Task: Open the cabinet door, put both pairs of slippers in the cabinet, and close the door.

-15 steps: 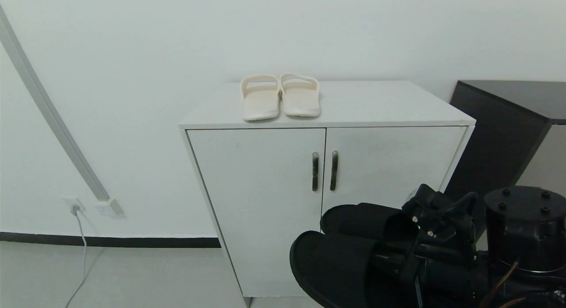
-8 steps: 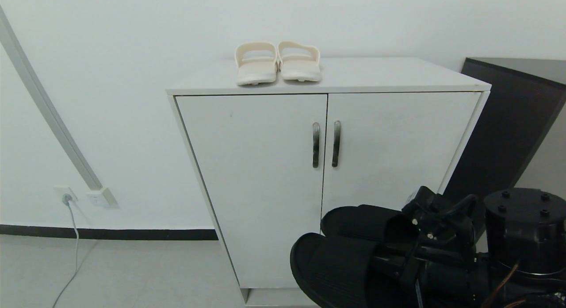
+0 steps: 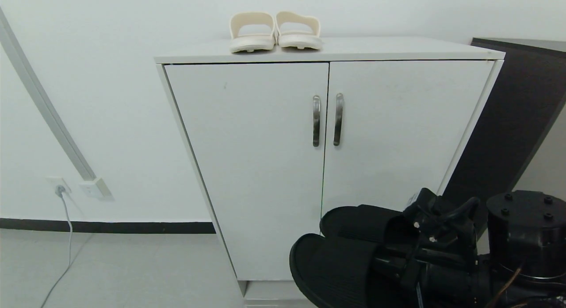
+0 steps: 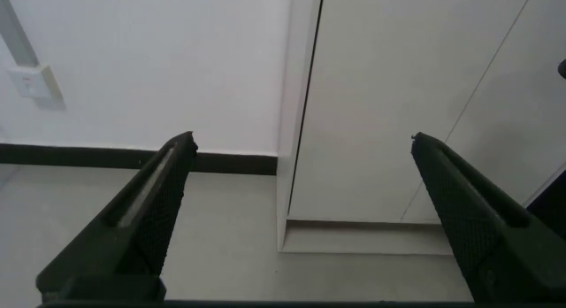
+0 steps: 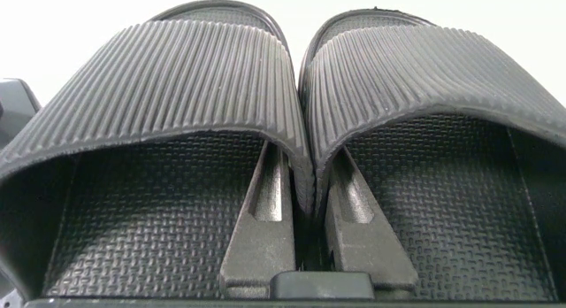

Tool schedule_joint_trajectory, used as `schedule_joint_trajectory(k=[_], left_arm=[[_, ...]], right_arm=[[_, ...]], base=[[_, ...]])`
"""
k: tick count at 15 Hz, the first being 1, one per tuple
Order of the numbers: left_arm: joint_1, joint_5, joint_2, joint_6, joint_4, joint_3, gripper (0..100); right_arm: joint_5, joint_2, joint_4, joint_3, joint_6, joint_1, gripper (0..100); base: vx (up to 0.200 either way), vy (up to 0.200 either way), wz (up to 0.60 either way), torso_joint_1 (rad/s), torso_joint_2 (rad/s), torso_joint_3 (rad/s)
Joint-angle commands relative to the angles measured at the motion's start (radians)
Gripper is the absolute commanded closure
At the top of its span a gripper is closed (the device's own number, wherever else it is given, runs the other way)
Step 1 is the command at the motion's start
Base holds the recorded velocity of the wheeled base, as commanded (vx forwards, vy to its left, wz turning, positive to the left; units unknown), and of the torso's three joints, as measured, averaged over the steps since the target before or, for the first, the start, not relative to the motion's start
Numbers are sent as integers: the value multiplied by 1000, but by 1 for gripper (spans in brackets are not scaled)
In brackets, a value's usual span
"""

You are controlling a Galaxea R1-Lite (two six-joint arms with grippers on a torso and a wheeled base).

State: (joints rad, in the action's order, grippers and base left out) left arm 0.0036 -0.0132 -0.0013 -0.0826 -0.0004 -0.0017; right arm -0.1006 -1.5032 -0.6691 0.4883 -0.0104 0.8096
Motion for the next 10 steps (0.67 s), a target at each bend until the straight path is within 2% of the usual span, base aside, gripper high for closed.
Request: schedule_joint_trajectory(k=[1,5,8,10], left_arm=[[-1,-1,1,0,-1,0,0],[-1,-1,1,0,-1,0,0],[-1,-2,27,14,-4,-24,0],[-2,4,99,-36,19,-153,0]], right_arm=[[-1,-5,0,-2,0,5,100],[-1,0,0,-7,0,5,100],[-1,-3,-9,-8,10,5,100],[-1,-5,-17,-13,13,5,100]], base=[[0,0,0,0,0,0],[0,0,0,0,0,0],[0,0,0,0,0,0],[0,0,0,0,0,0]])
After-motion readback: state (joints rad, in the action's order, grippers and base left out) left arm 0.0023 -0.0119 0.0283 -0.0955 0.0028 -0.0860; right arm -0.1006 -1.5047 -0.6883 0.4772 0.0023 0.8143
